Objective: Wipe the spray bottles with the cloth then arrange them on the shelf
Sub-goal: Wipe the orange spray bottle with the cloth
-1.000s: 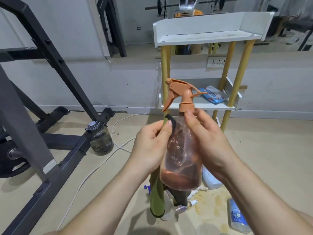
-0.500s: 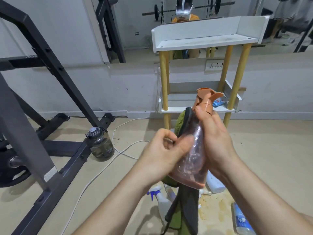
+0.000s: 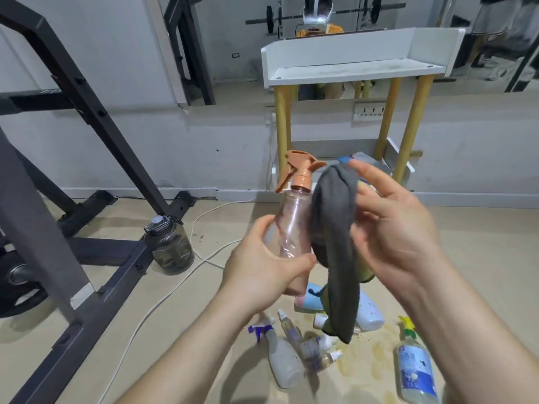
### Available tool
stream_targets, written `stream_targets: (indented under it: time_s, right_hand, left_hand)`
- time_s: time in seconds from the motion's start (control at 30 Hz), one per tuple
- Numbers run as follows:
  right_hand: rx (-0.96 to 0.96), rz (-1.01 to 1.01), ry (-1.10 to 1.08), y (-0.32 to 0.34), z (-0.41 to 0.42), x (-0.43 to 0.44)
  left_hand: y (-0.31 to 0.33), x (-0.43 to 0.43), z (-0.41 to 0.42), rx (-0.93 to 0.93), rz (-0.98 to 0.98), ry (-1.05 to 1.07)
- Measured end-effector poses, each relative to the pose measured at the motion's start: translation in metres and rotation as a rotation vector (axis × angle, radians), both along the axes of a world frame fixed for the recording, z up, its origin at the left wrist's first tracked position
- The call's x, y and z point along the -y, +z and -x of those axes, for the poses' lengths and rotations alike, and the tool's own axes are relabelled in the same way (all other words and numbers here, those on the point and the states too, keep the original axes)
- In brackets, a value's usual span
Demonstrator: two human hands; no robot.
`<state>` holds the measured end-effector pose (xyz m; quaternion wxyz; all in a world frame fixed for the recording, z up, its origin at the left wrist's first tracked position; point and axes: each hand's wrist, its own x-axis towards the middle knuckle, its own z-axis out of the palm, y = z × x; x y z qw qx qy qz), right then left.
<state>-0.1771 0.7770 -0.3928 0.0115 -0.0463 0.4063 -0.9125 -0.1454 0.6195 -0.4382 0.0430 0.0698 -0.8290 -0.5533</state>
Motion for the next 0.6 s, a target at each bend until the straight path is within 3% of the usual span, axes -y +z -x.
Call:
stream_targets:
  time_s: [0.1, 0.2, 0.3, 0.4, 0.5, 0.6]
  right_hand:
    - [-0.205, -0.516, -0.313, -0.014, 0.004, 0.016]
    - [-0.023, -0.773, -0.477, -0.029, 0.013, 0.024]
    - [0.146, -0.69, -0.363, -0.03, 0.015, 0.029]
    - [0.291, -0.366, -0.271, -0.024, 0.019, 0.021]
    - [0.282, -0.269, -0.134, -0.021, 0.013, 0.016]
    - [0.144, -0.355, -0.105, -0.027, 0.003, 0.025]
  left_hand:
    - [0.0, -0.017, -0.008, -0.075, 0.275, 0.063]
    - [-0.002, -0.025, -0.01, -0.186, 0.495, 0.096]
    - [-0.01, -0.029, -0.011, -0.324, 0.781, 0.114]
    - [-0.019, -0.032, -0.012, -0.396, 0.974, 0.125]
    - [-0.013, -0.025, -0.012, -0.374, 0.966, 0.085]
    - [0.0, -0.018, -0.009, -0.279, 0.889, -0.004]
